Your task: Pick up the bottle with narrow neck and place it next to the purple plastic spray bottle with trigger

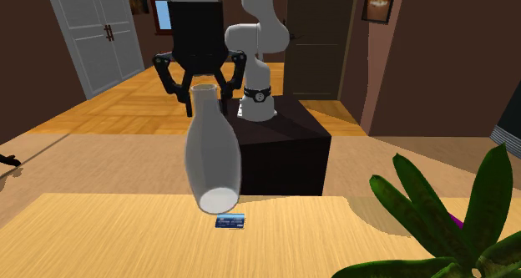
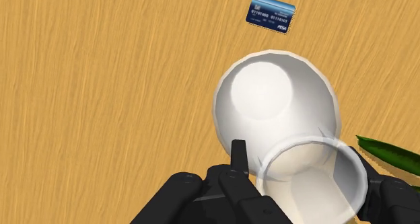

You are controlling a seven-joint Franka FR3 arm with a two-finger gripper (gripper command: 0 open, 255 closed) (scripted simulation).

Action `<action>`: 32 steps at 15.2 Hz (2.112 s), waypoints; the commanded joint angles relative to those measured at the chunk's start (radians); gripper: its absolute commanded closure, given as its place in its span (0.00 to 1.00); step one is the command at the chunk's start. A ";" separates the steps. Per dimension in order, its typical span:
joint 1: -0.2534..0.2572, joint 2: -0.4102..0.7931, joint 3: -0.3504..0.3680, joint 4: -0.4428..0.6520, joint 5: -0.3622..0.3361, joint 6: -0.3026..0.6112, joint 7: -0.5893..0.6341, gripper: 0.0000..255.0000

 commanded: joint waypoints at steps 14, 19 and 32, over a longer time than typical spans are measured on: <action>-0.001 -0.020 -0.002 0.176 -0.004 -0.196 0.001 1.00; -0.003 -0.014 -0.003 0.252 -0.003 -0.266 0.000 1.00; 0.114 -0.136 0.076 0.049 -0.024 -0.186 0.194 1.00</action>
